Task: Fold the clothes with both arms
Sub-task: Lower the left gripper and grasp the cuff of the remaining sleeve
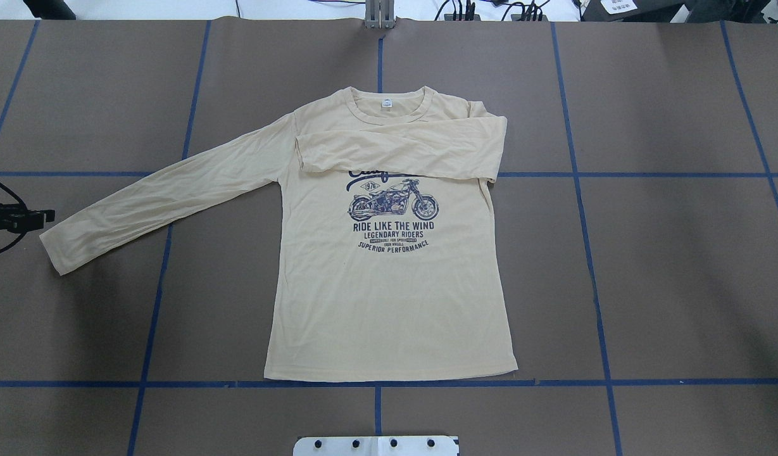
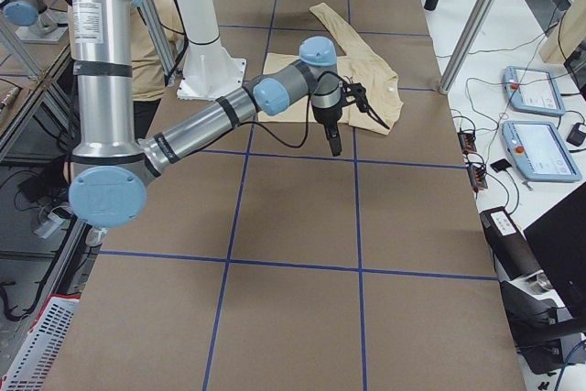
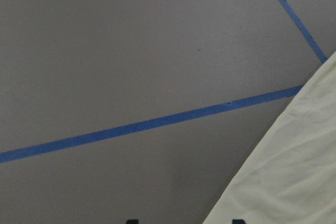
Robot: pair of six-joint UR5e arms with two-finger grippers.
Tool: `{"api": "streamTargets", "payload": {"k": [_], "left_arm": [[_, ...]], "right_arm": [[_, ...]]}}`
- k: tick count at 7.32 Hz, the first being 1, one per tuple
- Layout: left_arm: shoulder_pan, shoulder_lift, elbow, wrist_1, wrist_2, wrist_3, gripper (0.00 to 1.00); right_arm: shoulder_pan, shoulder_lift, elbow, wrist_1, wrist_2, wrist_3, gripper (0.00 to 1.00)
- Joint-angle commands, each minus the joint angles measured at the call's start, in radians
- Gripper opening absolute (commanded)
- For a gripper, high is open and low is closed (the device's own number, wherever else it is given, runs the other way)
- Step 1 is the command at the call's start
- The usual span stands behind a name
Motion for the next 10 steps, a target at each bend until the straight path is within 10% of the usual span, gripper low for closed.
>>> {"api": "streamTargets", "payload": {"k": [1,10], "left_arm": [[0.027,-0.001,0.018,-0.015,0.02,-0.049,0.58],[0.061,0.008,0.044,-0.015,0.021,-0.008,0.53]], "right_arm": [[0.012,-0.009,-0.006,0.004,0.003,-0.017,1.0],[0.013,-0.007,-0.004,0.004,0.003,-0.016,1.0]]}}
